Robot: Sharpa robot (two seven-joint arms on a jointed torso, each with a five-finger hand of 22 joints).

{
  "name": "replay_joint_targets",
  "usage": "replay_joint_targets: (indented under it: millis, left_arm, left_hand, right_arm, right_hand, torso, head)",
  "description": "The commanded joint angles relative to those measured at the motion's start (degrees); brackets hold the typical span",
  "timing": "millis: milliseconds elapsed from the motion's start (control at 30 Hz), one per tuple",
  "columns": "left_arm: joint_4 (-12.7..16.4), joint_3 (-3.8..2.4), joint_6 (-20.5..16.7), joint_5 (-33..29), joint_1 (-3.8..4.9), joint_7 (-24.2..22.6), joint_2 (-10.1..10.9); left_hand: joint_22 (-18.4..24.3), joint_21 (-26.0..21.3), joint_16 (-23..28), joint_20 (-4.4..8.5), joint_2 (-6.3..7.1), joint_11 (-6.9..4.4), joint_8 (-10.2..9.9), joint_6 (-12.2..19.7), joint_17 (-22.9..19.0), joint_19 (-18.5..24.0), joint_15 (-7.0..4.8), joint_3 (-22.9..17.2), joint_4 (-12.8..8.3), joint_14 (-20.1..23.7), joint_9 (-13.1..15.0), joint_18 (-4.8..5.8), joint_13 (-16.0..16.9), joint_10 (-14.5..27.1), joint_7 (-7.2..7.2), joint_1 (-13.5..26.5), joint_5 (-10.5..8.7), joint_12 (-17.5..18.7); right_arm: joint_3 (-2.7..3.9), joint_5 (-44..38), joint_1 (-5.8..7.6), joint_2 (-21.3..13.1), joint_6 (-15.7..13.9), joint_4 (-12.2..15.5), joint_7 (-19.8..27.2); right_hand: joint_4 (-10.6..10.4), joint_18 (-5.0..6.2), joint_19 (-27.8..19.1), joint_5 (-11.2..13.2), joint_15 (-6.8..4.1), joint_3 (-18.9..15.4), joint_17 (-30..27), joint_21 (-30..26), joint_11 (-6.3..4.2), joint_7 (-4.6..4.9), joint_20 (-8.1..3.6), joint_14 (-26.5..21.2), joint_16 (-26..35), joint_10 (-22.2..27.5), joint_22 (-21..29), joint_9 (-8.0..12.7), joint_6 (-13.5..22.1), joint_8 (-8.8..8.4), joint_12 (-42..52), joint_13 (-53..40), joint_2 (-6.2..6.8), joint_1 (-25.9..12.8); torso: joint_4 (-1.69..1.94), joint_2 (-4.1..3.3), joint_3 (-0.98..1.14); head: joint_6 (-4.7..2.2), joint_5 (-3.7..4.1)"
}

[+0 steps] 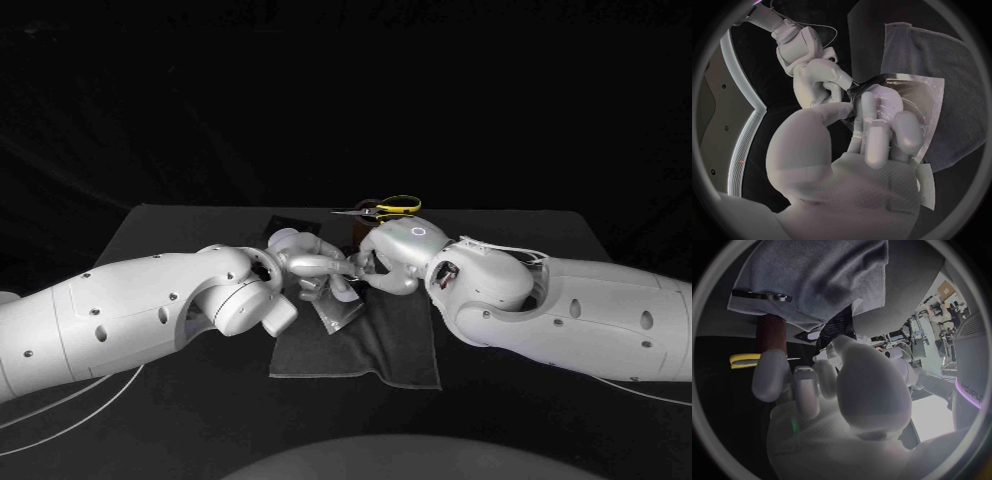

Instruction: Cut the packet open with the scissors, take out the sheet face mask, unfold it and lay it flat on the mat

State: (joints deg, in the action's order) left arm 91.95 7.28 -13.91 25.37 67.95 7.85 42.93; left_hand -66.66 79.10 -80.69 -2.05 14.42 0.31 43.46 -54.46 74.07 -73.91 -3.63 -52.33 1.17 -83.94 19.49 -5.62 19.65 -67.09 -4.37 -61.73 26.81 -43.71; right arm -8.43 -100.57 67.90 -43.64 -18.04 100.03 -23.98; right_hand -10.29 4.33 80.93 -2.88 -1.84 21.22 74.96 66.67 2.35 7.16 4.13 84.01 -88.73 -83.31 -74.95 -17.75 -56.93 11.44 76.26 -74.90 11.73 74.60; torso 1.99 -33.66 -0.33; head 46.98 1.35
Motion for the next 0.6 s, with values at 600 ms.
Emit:
replay_joint_targets:
  millis: [600]
  left_arm:
    - [0.9,-0.18,-0.9,-4.7,0.14,-10.2,0.1]
  left_hand:
    - [-0.1,-0.1,0.0,0.01,-0.58,-0.55,0.2,0.0,0.0,0.1,-0.40,-6.1,-6.5,-1.6,0.3,0.11,0.1,-0.3,0.27,-0.1,0.29,-0.3]
  right_arm:
    - [-0.19,0.5,-0.21,0.6,1.9,-0.2,0.7]
  right_hand:
    - [-1.3,0.52,0.1,0.1,0.42,-2.0,13.8,-0.3,0.07,-0.05,0.33,5.6,-0.4,0.1,-1.9,0.0,-1.5,0.25,-0.1,-6.1,0.51,-0.1]
  torso:
    - [0.00,0.06,0.03]
  head:
    - [-0.13,0.29]
